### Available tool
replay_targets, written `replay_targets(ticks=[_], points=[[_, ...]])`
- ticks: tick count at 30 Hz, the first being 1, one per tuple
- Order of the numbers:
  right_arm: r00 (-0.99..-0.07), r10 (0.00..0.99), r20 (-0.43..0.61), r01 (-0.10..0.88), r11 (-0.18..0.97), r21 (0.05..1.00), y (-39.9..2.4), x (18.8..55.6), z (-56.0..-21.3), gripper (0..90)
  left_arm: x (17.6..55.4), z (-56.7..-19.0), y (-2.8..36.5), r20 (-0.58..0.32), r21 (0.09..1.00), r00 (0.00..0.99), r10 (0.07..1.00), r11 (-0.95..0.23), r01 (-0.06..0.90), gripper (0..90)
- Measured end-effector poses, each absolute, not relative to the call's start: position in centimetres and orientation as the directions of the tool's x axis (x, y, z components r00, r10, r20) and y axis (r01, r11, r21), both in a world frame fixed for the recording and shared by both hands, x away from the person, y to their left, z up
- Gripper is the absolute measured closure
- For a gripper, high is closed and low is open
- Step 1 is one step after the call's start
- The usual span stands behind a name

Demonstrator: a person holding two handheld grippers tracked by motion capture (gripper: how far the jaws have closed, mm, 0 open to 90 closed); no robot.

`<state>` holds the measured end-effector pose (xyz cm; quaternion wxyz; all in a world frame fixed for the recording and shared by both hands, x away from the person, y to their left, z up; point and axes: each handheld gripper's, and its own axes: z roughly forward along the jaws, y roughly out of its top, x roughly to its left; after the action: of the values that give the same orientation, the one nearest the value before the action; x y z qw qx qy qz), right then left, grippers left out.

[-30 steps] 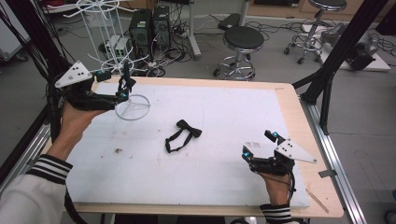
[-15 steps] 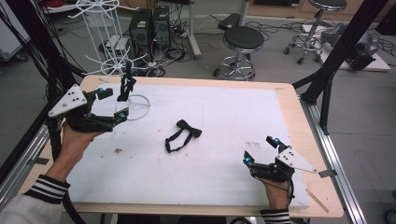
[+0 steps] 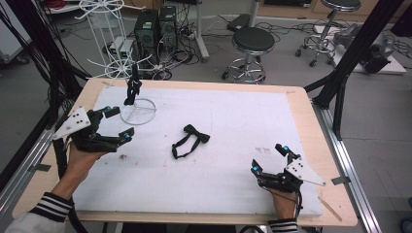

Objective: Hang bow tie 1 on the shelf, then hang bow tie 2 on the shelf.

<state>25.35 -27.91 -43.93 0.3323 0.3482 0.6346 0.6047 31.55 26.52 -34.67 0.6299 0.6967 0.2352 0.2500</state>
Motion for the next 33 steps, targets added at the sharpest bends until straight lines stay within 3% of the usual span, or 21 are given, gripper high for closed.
replay_targets(ticks=[15, 33], points=[[-0.552, 0.834, 0.003, 0.057, 0.034, 0.998, -27.7, 25.7, -44.5, 0.8, 31.9, -34.8, 26.4, 0.061, 0.992, 0.78, 0.622, -0.124, 0.022, 11.5], [-0.549, 0.835, -0.02, 0.047, 0.054, 0.997, -27.6, 25.8, -44.9, 0.7, 34.7, -33.0, 22.9, 0.099, 0.953, 0.875, 0.474, -0.297, 0.053, 11.5]])
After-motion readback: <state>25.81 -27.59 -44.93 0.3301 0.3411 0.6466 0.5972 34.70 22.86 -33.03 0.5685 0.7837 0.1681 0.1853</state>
